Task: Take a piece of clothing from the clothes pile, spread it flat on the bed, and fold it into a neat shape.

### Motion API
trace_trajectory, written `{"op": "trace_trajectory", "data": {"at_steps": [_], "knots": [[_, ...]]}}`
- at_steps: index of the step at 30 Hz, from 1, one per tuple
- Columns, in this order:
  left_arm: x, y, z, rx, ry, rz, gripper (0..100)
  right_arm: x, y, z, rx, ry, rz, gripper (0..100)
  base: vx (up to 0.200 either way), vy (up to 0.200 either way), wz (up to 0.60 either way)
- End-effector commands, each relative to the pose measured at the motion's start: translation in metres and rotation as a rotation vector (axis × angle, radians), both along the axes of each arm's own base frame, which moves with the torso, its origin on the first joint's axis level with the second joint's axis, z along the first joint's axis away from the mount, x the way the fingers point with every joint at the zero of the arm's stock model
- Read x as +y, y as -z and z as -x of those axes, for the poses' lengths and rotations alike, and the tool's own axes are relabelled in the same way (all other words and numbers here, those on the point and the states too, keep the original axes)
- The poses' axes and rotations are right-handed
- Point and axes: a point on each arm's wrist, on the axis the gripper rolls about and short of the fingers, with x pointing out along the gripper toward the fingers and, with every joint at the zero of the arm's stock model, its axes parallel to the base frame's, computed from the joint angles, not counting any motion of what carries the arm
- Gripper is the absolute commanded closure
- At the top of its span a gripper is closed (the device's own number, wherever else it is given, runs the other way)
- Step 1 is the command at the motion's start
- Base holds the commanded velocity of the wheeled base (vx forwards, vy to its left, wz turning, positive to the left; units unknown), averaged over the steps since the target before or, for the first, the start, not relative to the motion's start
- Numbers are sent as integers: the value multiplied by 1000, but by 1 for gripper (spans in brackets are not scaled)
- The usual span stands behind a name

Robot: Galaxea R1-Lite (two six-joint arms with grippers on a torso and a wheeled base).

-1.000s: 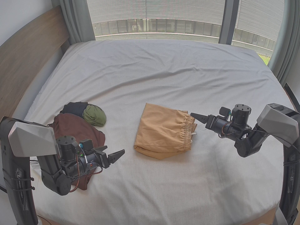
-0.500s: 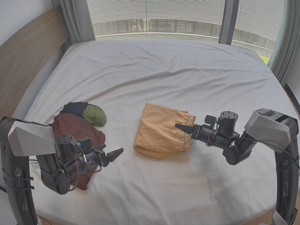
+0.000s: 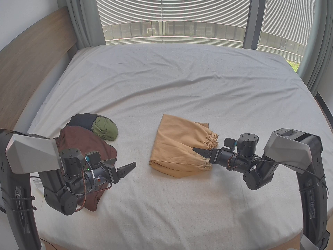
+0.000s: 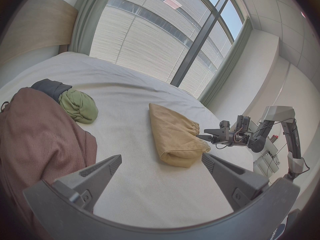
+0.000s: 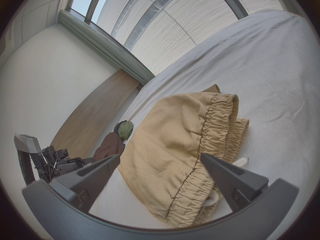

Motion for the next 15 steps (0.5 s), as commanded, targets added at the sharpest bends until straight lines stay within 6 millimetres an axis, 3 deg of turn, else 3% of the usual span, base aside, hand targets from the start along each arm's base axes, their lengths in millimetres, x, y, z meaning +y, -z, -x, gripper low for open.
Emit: {"op": "trace_trajectory", "data": {"at_steps": [1,3,5,7,9,12,15], "knots": [[1,-22,4,-51,-1,27,0,-2,-31,8,-55,7,-16,0,0,0,0],[1,-33,7,-70,1,43,0,-5,-51,16,-80,8,-26,0,0,0,0],[2,-53,16,-111,9,74,0,-11,-91,32,-142,11,-45,0,0,0,0],[4,-68,23,-147,23,87,0,-16,-114,46,-174,12,-55,0,0,0,0],[7,-83,35,-180,30,97,0,-26,-143,71,-209,16,-62,0,0,0,0],[11,-94,49,-200,27,99,0,-37,-166,104,-234,19,-56,0,0,0,0],[15,-102,64,-211,32,102,0,-48,-175,136,-248,18,-4,0,0,0,0]]}}
